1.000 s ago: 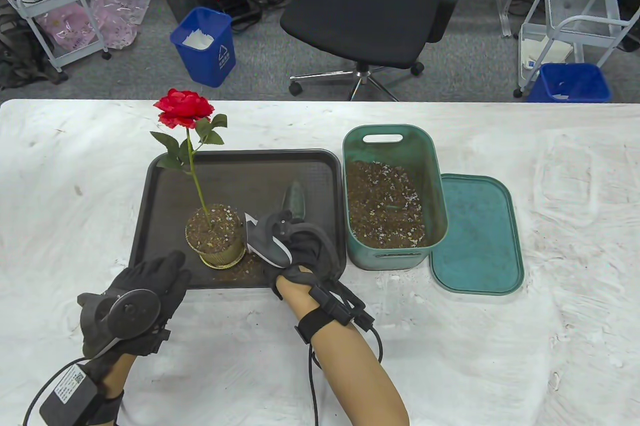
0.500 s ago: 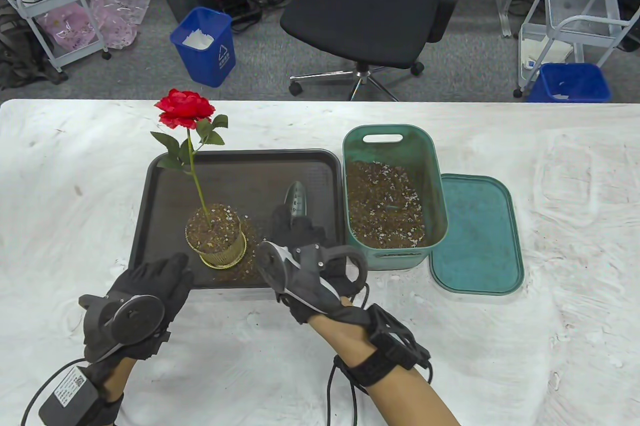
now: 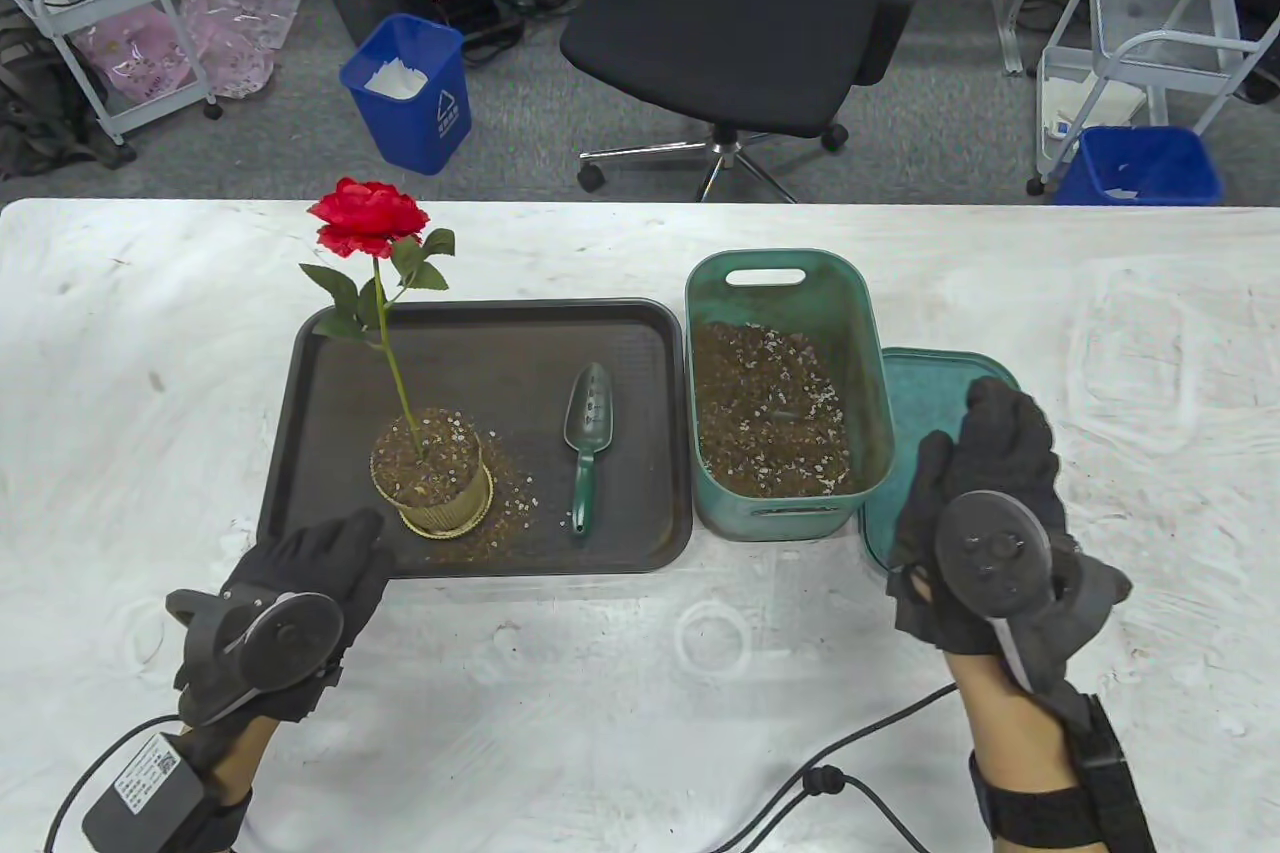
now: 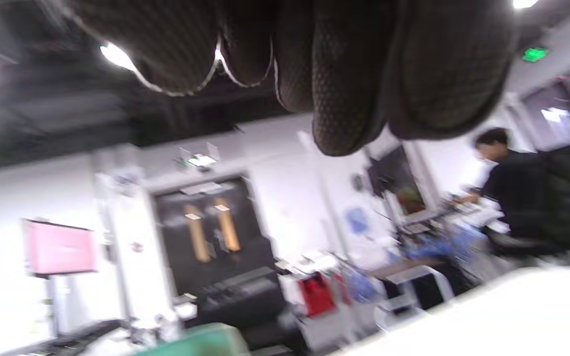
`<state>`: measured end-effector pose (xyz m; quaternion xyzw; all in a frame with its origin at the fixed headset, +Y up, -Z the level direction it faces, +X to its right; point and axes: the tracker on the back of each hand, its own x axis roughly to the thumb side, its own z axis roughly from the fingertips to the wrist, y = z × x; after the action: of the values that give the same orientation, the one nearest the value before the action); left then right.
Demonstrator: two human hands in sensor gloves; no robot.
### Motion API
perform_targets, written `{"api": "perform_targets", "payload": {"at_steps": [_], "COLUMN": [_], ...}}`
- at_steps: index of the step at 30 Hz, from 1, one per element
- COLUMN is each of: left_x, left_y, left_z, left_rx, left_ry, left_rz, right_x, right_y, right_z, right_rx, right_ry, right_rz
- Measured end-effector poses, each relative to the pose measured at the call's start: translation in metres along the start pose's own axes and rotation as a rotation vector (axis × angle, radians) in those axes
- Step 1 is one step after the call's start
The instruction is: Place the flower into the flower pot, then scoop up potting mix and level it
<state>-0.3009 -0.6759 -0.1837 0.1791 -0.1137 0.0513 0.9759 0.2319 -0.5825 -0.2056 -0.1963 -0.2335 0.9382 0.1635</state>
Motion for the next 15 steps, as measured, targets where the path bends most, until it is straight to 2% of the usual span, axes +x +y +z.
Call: {"api": "perform_targets", "payload": {"at_steps": [2,5,10,12,15], "left_x": [-0.001,0.001,0.002,0.002,0.002], "left_y": [0.0,-0.001,-0.001,-0.001,-0.001], "left_z": [0.0,0.0,0.0,0.0,-0.001], "left_rx": [-0.001,-0.01,-0.011,-0.01,-0.012], "left_ry": [0.002,-0.005,-0.019,-0.018,-0.015], "left_rz": [0.001,-0.001,-0.007,-0.006,-0.006], "right_x": [-0.026,-0.065,-0.124,-0.139,-0.147], "right_y": [0.018,0.053,0.11,0.124,0.137], "right_z": [-0.019,-0.036,-0.037,-0.032,-0.028], "right_rx": [0.133,0.259,0.491,0.536,0.532], "right_ry": [0.128,0.297,0.529,0.58,0.603], "right_rz": [0.066,0.181,0.331,0.348,0.358]}}
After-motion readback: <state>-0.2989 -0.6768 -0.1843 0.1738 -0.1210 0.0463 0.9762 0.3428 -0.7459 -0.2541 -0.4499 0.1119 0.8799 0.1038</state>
